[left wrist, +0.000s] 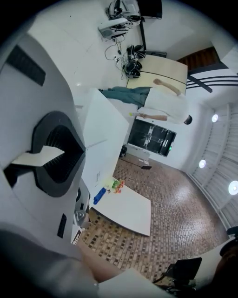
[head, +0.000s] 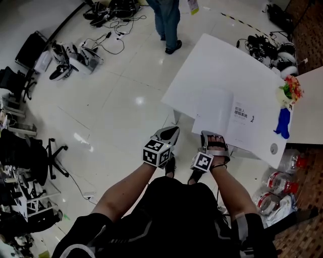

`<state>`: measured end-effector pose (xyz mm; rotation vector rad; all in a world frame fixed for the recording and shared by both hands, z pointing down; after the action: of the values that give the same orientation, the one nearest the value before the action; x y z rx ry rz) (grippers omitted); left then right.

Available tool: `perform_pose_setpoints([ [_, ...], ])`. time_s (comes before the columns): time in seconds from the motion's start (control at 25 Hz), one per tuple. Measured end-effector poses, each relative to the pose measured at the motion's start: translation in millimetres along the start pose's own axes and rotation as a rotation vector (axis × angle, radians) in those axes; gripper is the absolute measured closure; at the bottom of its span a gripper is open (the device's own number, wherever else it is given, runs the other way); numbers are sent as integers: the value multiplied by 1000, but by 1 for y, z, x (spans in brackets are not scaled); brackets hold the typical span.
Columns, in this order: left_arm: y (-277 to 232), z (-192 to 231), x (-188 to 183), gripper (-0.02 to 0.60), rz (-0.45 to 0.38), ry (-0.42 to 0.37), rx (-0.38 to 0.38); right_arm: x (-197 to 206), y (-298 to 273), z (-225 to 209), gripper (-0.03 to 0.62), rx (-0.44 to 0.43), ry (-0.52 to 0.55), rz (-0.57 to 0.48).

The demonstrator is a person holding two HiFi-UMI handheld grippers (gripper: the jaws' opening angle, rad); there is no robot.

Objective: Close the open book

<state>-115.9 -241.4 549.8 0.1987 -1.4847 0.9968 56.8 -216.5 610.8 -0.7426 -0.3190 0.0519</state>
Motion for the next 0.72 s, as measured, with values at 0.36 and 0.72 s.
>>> perform_pose_setpoints([
  [0.36, 0, 5, -21, 586, -46, 4, 57, 1, 54, -44, 588, 109, -576, -180],
  [0.72, -54, -49, -72, 586, -98, -75, 204, 88, 92, -81, 588, 167, -1290, -291],
])
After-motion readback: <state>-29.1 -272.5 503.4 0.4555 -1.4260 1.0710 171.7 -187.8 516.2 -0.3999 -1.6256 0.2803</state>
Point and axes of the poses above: the fingertips, and each gripper's own axes: y backward along the fingers, z to its left, x out of its underside, the point moved 10 cm from there along y, backward along the fingers, and after that the axes turned 13 degrees about -y, right-handed, at the moved point
